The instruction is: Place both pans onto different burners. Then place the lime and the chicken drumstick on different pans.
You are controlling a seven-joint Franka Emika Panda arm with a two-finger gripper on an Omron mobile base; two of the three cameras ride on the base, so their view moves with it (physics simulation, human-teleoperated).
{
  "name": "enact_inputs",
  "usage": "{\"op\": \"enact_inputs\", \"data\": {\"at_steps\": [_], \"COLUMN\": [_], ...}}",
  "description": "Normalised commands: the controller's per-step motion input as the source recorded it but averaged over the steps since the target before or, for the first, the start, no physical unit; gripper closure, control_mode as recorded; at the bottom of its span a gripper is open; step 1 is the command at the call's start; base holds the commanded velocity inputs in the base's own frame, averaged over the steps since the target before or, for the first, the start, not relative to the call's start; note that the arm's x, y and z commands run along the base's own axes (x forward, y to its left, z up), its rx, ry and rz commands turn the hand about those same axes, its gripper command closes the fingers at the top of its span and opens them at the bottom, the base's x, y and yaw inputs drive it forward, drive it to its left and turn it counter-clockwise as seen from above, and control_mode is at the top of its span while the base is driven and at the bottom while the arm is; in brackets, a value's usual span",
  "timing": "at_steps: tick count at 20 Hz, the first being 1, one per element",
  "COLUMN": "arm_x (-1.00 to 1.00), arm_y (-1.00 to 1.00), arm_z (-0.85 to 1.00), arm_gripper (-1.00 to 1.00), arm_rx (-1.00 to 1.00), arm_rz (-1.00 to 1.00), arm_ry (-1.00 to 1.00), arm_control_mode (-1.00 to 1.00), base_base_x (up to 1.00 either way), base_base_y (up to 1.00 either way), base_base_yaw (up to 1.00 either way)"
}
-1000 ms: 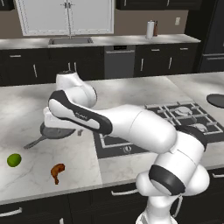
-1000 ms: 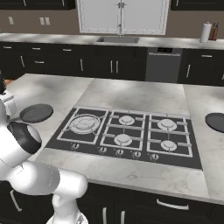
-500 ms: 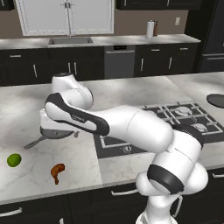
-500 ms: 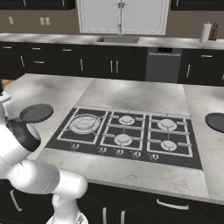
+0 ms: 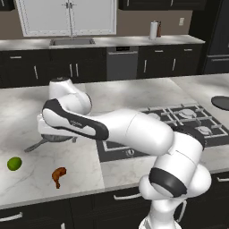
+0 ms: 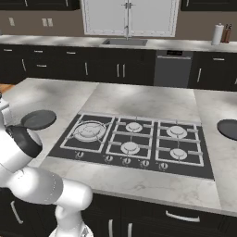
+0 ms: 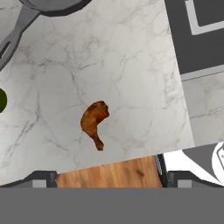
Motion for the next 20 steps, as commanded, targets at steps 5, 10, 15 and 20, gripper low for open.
{"op": "enact_inputs", "data": {"at_steps": [5,10,15,20], "arm_x": [0.05,0.07,0.06,0.04], "arm_y": [0.04,0.05,0.06,0.07], "arm_z": [-0.06,-0.06,-0.06,-0.07], "arm_gripper": [-1.0,-1.0,-1.0,-1.0], "arm_rx": [0.0,0.0,0.0,0.0], "arm_rz": [0.0,0.0,0.0,0.0], "arm_ry": [-0.02,-0.02,-0.01,0.0], "arm_control_mode": [-1.0,-1.0,-1.0,-1.0], "base_base_x": [0.0,0.0,0.0,0.0], "base_base_y": [0.0,0.0,0.0,0.0], "base_base_yaw": [0.0,0.0,0.0,0.0]}}
